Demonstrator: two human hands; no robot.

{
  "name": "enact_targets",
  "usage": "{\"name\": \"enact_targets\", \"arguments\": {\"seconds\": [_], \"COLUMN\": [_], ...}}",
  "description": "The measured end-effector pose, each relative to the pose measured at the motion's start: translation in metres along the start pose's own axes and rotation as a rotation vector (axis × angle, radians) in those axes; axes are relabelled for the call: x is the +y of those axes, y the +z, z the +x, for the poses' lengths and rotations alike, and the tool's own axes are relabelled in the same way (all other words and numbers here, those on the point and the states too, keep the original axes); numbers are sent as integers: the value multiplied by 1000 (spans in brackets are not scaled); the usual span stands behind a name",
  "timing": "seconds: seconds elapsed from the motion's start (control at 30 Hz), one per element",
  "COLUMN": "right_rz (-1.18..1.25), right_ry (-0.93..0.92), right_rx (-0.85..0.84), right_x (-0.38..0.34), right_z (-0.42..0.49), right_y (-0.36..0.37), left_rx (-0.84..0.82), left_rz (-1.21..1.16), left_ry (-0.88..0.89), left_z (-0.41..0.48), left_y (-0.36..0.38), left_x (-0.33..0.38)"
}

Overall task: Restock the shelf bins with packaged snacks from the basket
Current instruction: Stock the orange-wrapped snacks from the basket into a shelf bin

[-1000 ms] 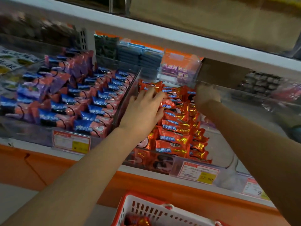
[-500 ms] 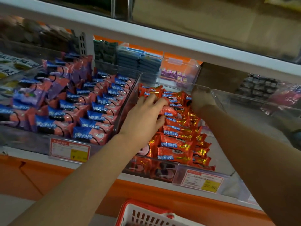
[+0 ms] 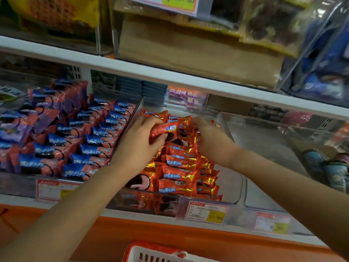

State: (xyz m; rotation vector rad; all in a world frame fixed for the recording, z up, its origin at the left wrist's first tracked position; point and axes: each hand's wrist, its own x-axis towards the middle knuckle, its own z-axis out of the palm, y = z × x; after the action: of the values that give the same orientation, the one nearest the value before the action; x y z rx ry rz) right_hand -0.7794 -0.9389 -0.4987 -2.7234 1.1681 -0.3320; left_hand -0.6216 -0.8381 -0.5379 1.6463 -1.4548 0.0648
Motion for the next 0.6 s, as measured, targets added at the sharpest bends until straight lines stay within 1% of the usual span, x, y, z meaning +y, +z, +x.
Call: {"name": "enact_targets", "arguments": {"seconds": [0.03, 0.1, 0.2, 0.27, 0.37, 0.43, 0.47, 0.5, 0.53, 0.57, 0.6], "right_rz": [113, 373, 824, 974, 1016, 1016, 1023, 1034, 1030, 975, 864], "right_ry": [-17, 15, 148, 196, 175, 155, 145, 141, 128, 114, 108], "right_rx": [22, 39, -62, -58, 15, 1, -10, -6, 15, 65, 132], "right_x": [-5, -13, -18, -16, -14, -13, -14, -13, -12, -9, -4], "right_z": [-8, -19, -28, -29, -32, -35, -37, -36, -36, -34, -31], "right_y": [-6, -14, -16, -14, -12, -7, -6, -5, -6, -8, -10], "left_rx": [25, 61, 43, 16, -10, -21, -37, -59, -88, -118, -139], "left_rz": [-36, -114, -332, -484, -677, -773, -778, -746, -664, -538, -378], "left_ry": [-13, -68, -205, -277, -393, -462, -463, -432, -376, -307, -226], "left_z": [1, 4, 5, 5, 3, 2, 1, 2, 3, 3, 4], "left_y": [-1, 0, 8, 13, 20, 24, 26, 26, 24, 21, 18], "left_x": [3, 8, 18, 26, 37, 40, 41, 42, 42, 42, 39]}}
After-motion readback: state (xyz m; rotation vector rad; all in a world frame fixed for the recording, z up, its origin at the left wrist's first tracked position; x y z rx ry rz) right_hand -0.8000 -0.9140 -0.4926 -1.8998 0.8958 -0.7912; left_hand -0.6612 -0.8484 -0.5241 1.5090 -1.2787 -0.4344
